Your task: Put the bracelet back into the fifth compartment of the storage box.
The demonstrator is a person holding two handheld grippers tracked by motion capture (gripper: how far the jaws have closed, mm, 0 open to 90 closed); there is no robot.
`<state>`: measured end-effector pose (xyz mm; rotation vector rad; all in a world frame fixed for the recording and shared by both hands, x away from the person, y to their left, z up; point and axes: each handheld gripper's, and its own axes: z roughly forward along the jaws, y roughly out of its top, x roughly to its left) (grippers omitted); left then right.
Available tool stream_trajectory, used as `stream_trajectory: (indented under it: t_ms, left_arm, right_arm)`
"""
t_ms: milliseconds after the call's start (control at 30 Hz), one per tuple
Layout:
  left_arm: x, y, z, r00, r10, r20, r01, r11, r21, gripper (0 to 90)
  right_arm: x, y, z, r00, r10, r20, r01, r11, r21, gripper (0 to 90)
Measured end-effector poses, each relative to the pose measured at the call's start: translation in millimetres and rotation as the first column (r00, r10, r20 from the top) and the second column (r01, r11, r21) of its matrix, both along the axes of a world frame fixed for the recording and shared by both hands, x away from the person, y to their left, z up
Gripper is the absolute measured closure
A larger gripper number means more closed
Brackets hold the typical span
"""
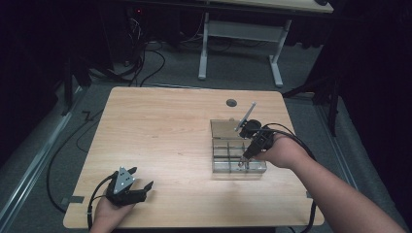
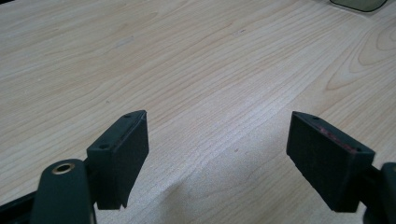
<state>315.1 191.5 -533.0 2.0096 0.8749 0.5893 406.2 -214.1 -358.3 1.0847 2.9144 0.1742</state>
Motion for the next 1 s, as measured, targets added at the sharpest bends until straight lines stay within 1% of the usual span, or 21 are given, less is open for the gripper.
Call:
stream_trajectory:
  t_ms: [200, 267, 333, 567, 733, 800, 833, 867, 900, 967, 1000]
  left_arm:
    - [0.2, 0.1, -0.1, 1.0, -0.001, 0.001, 0.001, 1.0, -0.002, 21.3]
    - [0.1, 0.0, -0.1, 1.0, -0.001, 0.001, 0.001, 1.0, -0.003, 21.2]
    - [0.1, 0.1, -0.1, 1.0, -0.001, 0.001, 0.001, 1.0, -0.003, 21.2]
    - [0.1, 0.1, -0.1, 1.0, 0.0, 0.001, 0.0, 1.0, -0.003, 21.2]
    - [0.2, 0.2, -0.1, 1.0, -0.001, 0.001, 0.001, 1.0, -0.004, 21.2]
    - [0.2, 0.2, -0.1, 1.0, -0.001, 0.001, 0.001, 1.0, -0.004, 21.2]
    - [0.2, 0.1, -0.1, 1.0, -0.001, 0.001, 0.001, 1.0, -0.005, 21.2]
    - [0.1, 0.1, -0.1, 1.0, -0.001, 0.001, 0.001, 1.0, -0.004, 21.2]
    - [0.1, 0.1, -0.1, 1.0, -0.002, 0.001, 0.002, 1.0, -0.004, 21.2]
    - [0.2, 0.1, -0.1, 1.0, -0.002, 0.001, 0.002, 1.0, -0.004, 21.2]
    - [0.2, 0.1, -0.1, 1.0, -0.002, 0.001, 0.002, 1.0, -0.004, 21.2]
  right_arm:
    - [10.5, 2.7, -11.6, 0.9998, -0.004, -0.018, 0.004, 1.0, -0.01, 81.1]
    - [13.2, 3.5, -13.9, 0.9997, -0.003, -0.024, 0.003, 1.0, -0.006, 81.1]
    - [14.0, 4.1, -14.5, 0.9996, -0.007, -0.027, 0.007, 1.0, -0.008, 81.1]
    - [21.9, 7.6, -25.1, 0.999, -0.011, -0.044, 0.011, 1.0, -0.013, 81.1]
    - [25.7, 7.4, -32.2, 0.9985, -0.024, -0.05, 0.024, 1.0, -0.003, 81.1]
    - [27.1, 7.3, -34.6, 0.9987, -0.017, -0.048, 0.016, 1.0, -0.006, 81.0]
    - [28.9, 6.8, -36.5, 0.9993, 0.003, -0.038, -0.003, 1.0, 0.0, 81.1]
    - [27.7, 8.2, -36.8, 0.9982, -0.031, -0.052, 0.031, 1.0, 0.001, 81.0]
    - [28.9, 7.9, -38.0, 0.9987, -0.017, -0.048, 0.018, 1.0, 0.001, 81.1]
    - [28.9, 8.9, -40.2, 0.998, -0.034, -0.053, 0.034, 0.999, 0.0, 81.1]
    - [29.3, 9.0, -41.3, 0.9981, -0.032, -0.053, 0.032, 0.999, -0.001, 81.1]
